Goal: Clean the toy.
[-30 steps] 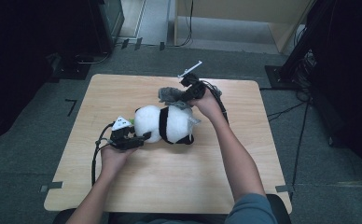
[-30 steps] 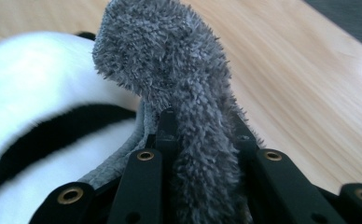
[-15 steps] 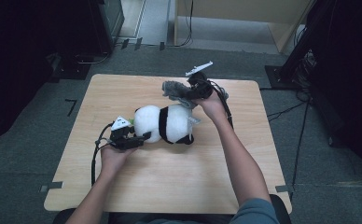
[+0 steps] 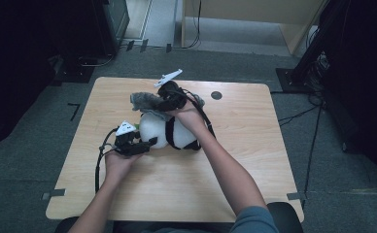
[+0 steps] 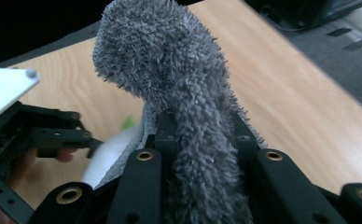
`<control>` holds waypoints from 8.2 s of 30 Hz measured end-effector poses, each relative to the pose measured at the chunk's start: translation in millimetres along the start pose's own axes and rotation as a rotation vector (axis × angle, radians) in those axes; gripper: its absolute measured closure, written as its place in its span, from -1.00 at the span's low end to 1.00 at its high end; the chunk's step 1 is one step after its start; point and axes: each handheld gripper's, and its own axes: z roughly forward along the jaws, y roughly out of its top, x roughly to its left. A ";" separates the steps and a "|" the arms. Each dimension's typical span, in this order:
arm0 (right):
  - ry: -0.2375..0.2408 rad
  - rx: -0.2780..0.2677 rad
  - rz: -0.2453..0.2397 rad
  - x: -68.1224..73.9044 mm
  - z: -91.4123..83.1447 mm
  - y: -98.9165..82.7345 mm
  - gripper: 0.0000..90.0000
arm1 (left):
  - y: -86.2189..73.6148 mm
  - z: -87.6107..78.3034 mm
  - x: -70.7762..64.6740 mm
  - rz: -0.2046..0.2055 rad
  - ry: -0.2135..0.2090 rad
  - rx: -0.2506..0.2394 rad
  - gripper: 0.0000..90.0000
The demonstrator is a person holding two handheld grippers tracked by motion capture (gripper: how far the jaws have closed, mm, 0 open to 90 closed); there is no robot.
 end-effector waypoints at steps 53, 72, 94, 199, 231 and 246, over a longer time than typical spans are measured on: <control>-0.042 0.006 0.061 -4.9 -26.8 -21.5 0.58 | 0.6 1.4 2.0 -0.021 -0.033 -0.005 -0.56; -0.041 0.085 0.021 7.8 1.4 -17.6 0.55 | 0.9 1.4 1.4 -0.018 -0.026 -0.010 -0.56; -0.167 0.057 0.128 -42.0 -85.9 -85.1 0.55 | 0.6 2.3 1.3 -0.019 -0.027 -0.020 -0.56; 0.028 0.068 0.019 28.8 -25.4 -50.1 0.60 | 2.2 -0.9 -1.6 0.006 -0.007 -0.035 -0.49; -0.005 -0.009 0.087 13.2 -99.8 -96.6 0.61 | 2.4 -1.5 -0.4 0.009 -0.013 -0.036 -0.47; 0.102 0.087 0.008 53.4 -27.0 -71.9 0.60 | 2.5 -2.0 -1.4 0.013 -0.009 -0.036 -0.47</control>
